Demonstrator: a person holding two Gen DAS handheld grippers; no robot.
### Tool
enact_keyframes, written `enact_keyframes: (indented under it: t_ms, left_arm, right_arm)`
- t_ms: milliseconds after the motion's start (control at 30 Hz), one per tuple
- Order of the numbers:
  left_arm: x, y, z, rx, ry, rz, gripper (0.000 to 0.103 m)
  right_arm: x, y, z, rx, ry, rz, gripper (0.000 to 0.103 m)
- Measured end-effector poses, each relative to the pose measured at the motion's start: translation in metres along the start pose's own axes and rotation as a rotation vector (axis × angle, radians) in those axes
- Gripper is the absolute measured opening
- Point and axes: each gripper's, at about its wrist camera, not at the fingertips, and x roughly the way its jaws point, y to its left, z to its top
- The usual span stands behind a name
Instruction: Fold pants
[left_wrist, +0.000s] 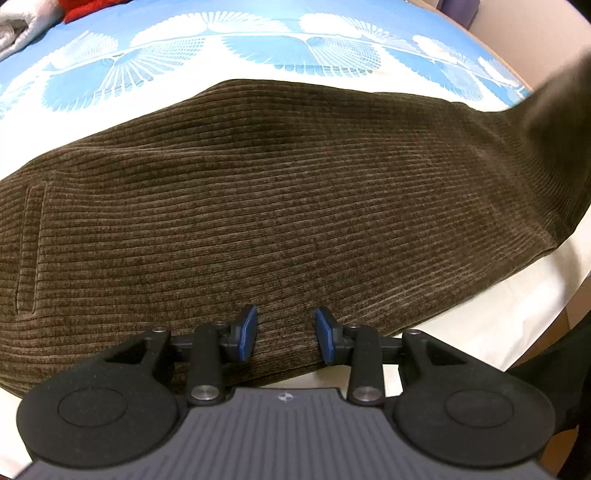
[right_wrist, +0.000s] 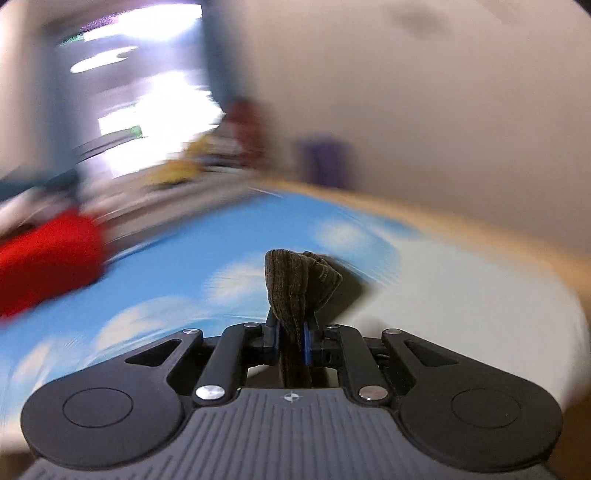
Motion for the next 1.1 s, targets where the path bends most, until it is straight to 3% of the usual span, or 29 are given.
enact_keyframes:
  t_ms: [100, 200, 333, 367, 400, 500, 567, 767, 900, 1100]
  left_arm:
    - [-0.002, 0.005, 0.000, -0.017, 0.006, -0.014, 0.039]
    - [-0.003, 0.011, 0.001, -0.036, 0.013, -0.033, 0.039]
    - [-0.004, 0.023, 0.002, -0.105, 0.027, -0.078, 0.040]
    - [-0.005, 0.026, 0.003, -0.121, 0.031, -0.088, 0.041]
    - [-0.006, 0.030, 0.003, -0.138, 0.034, -0.098, 0.041]
    - [-0.007, 0.038, 0.002, -0.172, 0.041, -0.119, 0.041]
    - [-0.008, 0.041, 0.004, -0.186, 0.046, -0.127, 0.041]
    - [-0.009, 0.038, 0.003, -0.190, 0.043, -0.119, 0.041]
    - [-0.008, 0.039, 0.002, -0.196, 0.041, -0.122, 0.040]
    - [-0.008, 0.040, 0.001, -0.202, 0.040, -0.125, 0.040]
  right_arm:
    - [-0.033, 0.098, -0.022, -0.226, -0.027, 0.224, 0.012]
    - [-0.052, 0.168, -0.070, -0.381, 0.058, 0.417, 0.013]
    - [-0.045, 0.221, -0.149, -0.608, 0.422, 0.564, 0.016]
    - [-0.046, 0.221, -0.157, -0.629, 0.447, 0.573, 0.017]
    - [-0.052, 0.219, -0.160, -0.642, 0.420, 0.572, 0.018]
    - [-0.065, 0.210, -0.145, -0.582, 0.407, 0.605, 0.033]
    - [-0.069, 0.200, -0.134, -0.517, 0.381, 0.626, 0.048]
    - [-0.053, 0.206, -0.141, -0.501, 0.390, 0.664, 0.050]
    - [-0.054, 0.220, -0.157, -0.577, 0.408, 0.691, 0.060]
    - [-0.066, 0.232, -0.164, -0.724, 0.381, 0.759, 0.064]
